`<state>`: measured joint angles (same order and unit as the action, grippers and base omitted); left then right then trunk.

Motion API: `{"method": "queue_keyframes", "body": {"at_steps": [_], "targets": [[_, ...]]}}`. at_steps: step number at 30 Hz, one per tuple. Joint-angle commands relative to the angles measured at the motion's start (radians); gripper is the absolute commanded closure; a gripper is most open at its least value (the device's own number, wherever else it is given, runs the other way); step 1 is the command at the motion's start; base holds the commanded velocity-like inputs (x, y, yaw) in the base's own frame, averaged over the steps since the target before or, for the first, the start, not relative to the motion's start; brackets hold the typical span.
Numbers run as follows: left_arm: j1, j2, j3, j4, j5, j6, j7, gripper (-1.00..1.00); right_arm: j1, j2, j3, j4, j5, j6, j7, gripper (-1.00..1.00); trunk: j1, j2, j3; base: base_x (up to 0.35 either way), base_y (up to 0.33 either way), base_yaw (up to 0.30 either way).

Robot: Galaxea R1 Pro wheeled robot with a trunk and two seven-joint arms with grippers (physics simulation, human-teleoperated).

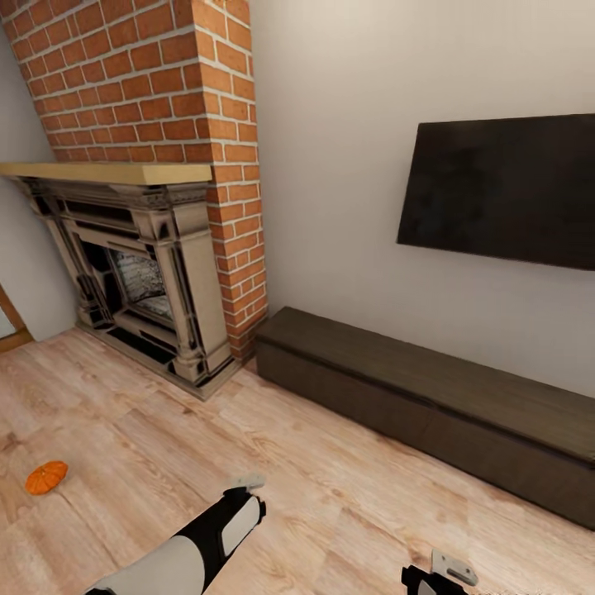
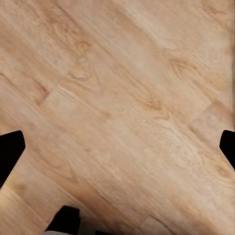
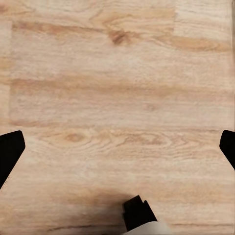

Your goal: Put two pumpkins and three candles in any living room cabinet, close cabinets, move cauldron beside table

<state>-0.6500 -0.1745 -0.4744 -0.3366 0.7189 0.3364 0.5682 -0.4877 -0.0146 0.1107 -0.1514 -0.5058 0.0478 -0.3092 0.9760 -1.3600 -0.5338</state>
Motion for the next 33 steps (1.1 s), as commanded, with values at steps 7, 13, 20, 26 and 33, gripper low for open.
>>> {"method": "queue_keyframes", "body": {"at_steps": [7, 13, 20, 26, 33], "targets": [[0.000, 0.000, -0.018, -0.001, 0.002, 0.003, 0.011, -1.00, -0.001, 0.001, -0.001, -0.001, -0.014, -0.008, -0.005, -1.00, 0.000, -0.001, 0.005, 0.000, 0.000, -0.236], [0.000, 0.000, -0.019, -0.001, 0.003, 0.003, 0.012, -1.00, -0.002, 0.001, -0.003, -0.001, -0.017, -0.010, -0.006, -1.00, 0.000, -0.001, 0.005, 0.000, 0.000, -0.273], [0.000, 0.000, -0.020, -0.001, 0.002, 0.003, 0.012, -1.00, -0.002, 0.001, -0.003, -0.001, -0.017, -0.011, -0.007, -1.00, 0.000, -0.001, 0.005, 0.000, 0.000, -0.276], [0.000, 0.000, -0.020, -0.001, 0.002, 0.003, 0.013, -1.00, -0.003, 0.001, -0.003, -0.001, -0.017, -0.011, -0.007, -1.00, 0.000, -0.001, 0.005, 0.000, 0.000, -0.277], [0.000, 0.000, -0.020, -0.001, 0.002, 0.002, 0.012, -1.00, -0.002, 0.001, -0.003, -0.001, -0.018, -0.011, -0.007, -1.00, 0.000, -0.001, 0.005, 0.000, 0.000, -0.277]]}}
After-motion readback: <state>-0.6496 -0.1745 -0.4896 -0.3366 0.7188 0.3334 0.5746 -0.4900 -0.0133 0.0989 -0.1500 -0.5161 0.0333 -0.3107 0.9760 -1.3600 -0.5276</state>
